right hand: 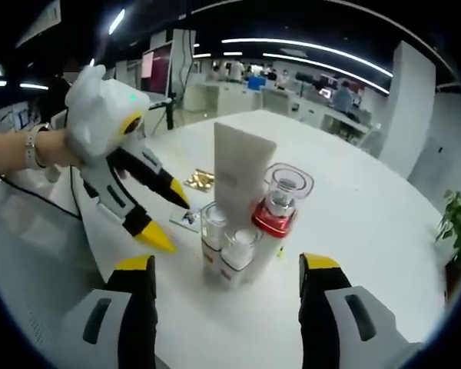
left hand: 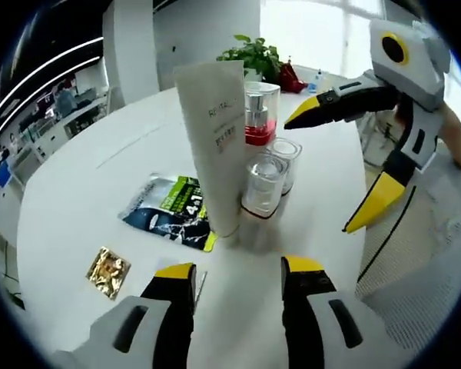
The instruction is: Arrange the skincare products in the storage area until every visible bottle or jar stands upright without overlapping.
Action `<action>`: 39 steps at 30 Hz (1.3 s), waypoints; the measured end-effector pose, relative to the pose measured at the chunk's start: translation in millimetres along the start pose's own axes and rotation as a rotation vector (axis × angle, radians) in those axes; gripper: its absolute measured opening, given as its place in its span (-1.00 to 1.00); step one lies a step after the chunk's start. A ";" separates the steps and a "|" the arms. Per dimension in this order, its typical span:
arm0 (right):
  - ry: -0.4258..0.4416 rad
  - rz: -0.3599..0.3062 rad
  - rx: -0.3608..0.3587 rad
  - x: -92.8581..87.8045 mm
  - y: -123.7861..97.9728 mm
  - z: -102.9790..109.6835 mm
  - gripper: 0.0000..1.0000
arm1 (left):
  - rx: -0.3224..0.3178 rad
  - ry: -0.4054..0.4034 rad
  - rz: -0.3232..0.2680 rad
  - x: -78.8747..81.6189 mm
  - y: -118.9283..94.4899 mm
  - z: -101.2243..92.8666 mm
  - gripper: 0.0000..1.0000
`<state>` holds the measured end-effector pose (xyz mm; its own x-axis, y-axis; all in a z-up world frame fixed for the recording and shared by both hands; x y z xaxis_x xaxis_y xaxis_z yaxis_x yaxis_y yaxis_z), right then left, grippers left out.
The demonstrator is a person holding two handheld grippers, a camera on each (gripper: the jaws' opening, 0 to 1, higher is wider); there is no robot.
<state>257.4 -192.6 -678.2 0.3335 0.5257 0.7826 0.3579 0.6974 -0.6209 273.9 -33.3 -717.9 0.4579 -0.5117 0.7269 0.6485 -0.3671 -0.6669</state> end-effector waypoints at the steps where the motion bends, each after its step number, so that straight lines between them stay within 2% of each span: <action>1: -0.001 -0.001 0.000 -0.2 0.0 0.4 0.54 | -0.001 -0.011 -0.004 -0.2 -1.3 1.2 -0.08; 5: 0.006 -0.020 -0.001 2.3 0.2 0.3 0.60 | -0.016 -0.046 -0.014 -0.8 -10.5 4.6 0.10; 10: 0.003 -0.034 -0.001 4.3 0.6 0.8 0.65 | 0.006 -0.089 -0.046 2.9 -21.5 17.3 0.21; 13: 0.006 -0.029 -0.001 3.8 0.9 1.0 0.68 | 0.011 -0.084 -0.056 4.0 -29.6 14.5 0.31; 16: 0.000 -0.027 -0.004 3.8 0.8 1.1 0.72 | 0.022 -0.082 -0.063 1.2 -34.0 19.6 0.37; 25: -0.010 -0.033 -0.004 5.8 0.3 3.4 0.82 | 0.063 -0.113 -0.073 -4.7 -50.1 22.9 0.56; 29: -0.011 -0.036 0.003 6.4 0.3 5.9 0.89 | 0.081 -0.122 -0.084 -3.4 -52.1 31.8 0.67; 34: -0.015 -0.049 0.013 9.4 0.4 8.0 0.94 | 0.076 -0.141 -0.113 -1.8 -60.7 30.3 0.78; 36: -0.017 -0.050 0.015 9.6 0.3 9.2 0.95 | 0.046 -0.206 -0.138 1.9 -65.4 26.3 0.85; 39: -0.011 -0.045 0.020 8.9 0.8 10.9 0.99 | 0.042 -0.218 -0.171 5.1 -70.0 26.8 0.91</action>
<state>251.2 -182.1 -671.3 0.3074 0.4990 0.8103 0.3548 0.7300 -0.5841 247.2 10.6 -663.2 0.4566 -0.2637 0.8497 0.7503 -0.3991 -0.5271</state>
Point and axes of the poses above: the point that each gripper's makers call its tool centre point, and the gripper's own axes: y roughly forward along the fingers, z roughly to its left, x roughly out of its top, the point moved 7 cm from there along -y, roughly backward along the fingers, and after that the axes turned 15 degrees about x, right-handed, at the moved point
